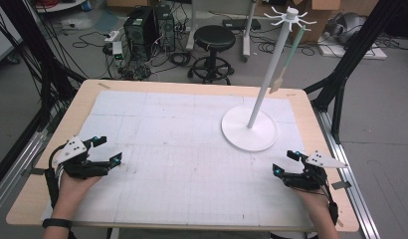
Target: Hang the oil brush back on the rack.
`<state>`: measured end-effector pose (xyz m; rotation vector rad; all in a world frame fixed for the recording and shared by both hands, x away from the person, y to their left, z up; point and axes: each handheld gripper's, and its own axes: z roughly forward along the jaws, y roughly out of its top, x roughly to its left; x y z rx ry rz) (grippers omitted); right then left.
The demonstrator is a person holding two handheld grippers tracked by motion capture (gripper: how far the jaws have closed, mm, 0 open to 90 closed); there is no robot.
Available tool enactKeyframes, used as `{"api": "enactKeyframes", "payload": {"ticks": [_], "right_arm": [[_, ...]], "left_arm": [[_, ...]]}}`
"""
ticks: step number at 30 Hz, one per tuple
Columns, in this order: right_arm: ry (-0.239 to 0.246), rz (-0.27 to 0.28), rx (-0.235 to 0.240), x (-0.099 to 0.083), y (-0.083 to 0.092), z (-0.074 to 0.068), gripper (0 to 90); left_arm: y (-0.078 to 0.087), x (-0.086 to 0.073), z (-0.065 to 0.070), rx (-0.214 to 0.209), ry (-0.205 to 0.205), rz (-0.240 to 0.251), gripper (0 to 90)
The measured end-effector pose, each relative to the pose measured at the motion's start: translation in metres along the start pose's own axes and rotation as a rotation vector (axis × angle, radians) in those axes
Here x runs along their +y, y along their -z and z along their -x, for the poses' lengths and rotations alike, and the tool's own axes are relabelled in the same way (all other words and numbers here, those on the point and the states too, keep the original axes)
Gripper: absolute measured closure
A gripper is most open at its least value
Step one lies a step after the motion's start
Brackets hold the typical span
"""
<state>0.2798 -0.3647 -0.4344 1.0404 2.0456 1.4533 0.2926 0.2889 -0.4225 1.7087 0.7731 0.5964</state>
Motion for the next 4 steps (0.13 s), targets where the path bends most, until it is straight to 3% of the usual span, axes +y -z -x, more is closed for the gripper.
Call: {"api": "enactKeyframes", "payload": {"ticks": [4], "right_arm": [[-0.003,-0.005,0.001,-0.0002,-0.001,-0.0002,16.4]], "left_arm": [[-0.0011,-0.0002,-0.0001,0.0,-0.002,-0.005,15.8]]}}
